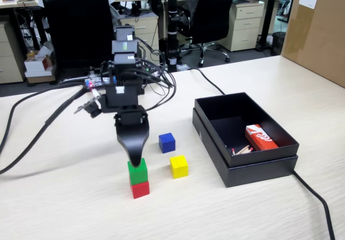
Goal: Put the green cube on top of the red cube
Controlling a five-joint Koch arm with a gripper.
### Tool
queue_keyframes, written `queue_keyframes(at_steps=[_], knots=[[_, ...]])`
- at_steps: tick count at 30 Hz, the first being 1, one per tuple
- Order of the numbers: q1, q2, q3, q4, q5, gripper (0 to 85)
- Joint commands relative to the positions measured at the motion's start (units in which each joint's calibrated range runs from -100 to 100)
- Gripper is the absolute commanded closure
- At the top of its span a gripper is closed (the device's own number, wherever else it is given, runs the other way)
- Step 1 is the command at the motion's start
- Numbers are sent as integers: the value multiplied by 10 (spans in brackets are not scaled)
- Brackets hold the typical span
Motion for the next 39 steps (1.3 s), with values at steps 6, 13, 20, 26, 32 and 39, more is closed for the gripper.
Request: queue_keyframes(at_steps=[6, 13, 20, 26, 32, 39], knots=[[16, -311, -171, 27, 17, 355], [30, -586, -509, 153, 20, 359], [50, -799, -755, 239, 35, 363], [77, -924, -937, 342, 61, 360], [88, -981, -1067, 431, 65, 360], [95, -1017, -1181, 495, 65, 360]])
